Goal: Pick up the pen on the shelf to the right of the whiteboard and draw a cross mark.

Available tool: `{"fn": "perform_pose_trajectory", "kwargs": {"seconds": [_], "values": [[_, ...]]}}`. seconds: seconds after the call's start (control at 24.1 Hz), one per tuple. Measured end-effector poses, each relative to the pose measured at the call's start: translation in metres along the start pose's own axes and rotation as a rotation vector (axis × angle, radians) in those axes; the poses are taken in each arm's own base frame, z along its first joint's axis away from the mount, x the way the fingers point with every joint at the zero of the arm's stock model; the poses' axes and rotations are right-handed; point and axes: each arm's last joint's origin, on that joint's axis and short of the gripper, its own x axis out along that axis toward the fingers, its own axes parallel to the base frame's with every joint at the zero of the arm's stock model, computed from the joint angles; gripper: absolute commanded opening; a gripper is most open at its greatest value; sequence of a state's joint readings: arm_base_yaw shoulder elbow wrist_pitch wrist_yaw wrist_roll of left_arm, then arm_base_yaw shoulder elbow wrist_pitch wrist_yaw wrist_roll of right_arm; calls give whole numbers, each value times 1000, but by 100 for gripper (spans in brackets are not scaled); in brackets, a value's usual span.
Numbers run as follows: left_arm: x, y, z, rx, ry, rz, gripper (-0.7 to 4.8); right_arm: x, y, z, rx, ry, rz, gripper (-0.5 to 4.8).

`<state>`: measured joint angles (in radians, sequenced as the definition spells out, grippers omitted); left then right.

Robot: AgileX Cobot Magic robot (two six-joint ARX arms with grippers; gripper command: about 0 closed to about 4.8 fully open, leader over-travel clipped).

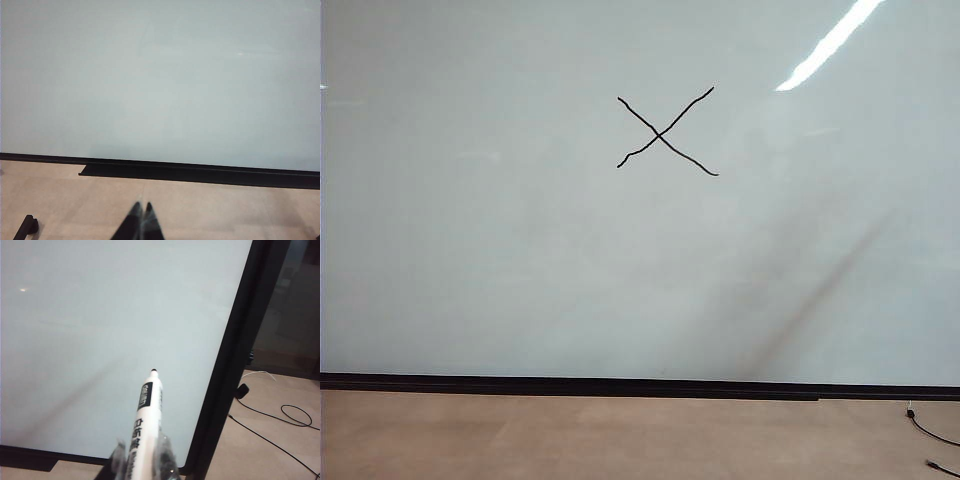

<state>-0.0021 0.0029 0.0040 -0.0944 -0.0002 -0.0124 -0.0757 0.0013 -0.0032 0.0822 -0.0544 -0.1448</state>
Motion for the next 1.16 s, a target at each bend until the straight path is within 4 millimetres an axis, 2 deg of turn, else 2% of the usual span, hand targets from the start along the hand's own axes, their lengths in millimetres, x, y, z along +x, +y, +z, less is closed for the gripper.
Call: {"fn": "perform_pose_trajectory", "kwargs": {"seconds": [0.12,1.16], "values": [[0,0,0,0,0,0,-4,0,-5,0,4,-7,-31,0],[0,0,0,0,0,0,-5,0,-4,0,5,-4,-27,0]]}}
